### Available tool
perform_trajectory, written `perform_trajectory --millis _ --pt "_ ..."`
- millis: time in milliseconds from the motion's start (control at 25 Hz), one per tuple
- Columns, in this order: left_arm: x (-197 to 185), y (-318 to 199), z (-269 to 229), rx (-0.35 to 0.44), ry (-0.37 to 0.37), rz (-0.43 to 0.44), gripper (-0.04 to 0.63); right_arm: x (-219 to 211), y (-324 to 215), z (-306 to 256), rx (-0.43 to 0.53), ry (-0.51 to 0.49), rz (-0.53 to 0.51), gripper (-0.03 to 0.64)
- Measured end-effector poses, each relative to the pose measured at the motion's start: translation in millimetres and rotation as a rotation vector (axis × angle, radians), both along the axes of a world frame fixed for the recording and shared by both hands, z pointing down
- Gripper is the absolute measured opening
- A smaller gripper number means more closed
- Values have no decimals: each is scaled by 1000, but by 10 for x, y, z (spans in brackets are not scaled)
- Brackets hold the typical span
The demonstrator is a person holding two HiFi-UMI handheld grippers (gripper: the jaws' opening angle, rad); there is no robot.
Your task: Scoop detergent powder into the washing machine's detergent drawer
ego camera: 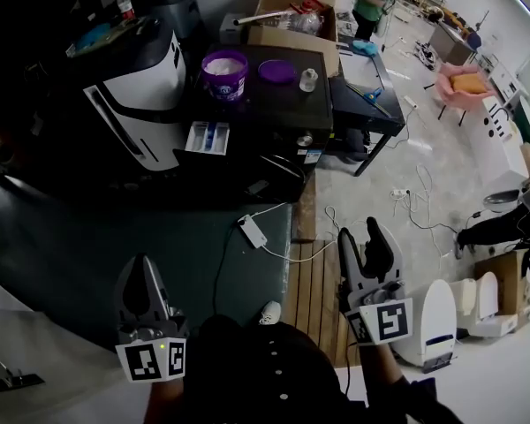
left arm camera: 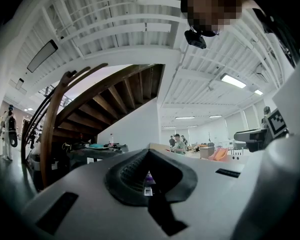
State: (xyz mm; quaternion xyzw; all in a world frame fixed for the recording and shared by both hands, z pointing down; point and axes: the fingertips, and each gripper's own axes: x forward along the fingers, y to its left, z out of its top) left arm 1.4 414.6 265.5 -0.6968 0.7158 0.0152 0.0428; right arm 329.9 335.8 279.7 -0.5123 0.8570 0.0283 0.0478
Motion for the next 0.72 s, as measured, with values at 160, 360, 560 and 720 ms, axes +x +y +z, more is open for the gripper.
perform_trajectory --millis 160,360,560,720 --pt "8 -30 30 -8 -1 -29 14 55 -127 86 -21 2 -1 196" --pt "-75 -164 64 -14 2 -41 14 -39 -302 118 -36 4 -14 194" --pt "-192 -382 53 -6 10 -29 14 -192 -493 83 -30 12 -22 194" --pt "-332 -568 11 4 12 -24 14 -354 -670 24 -16 31 -27 193"
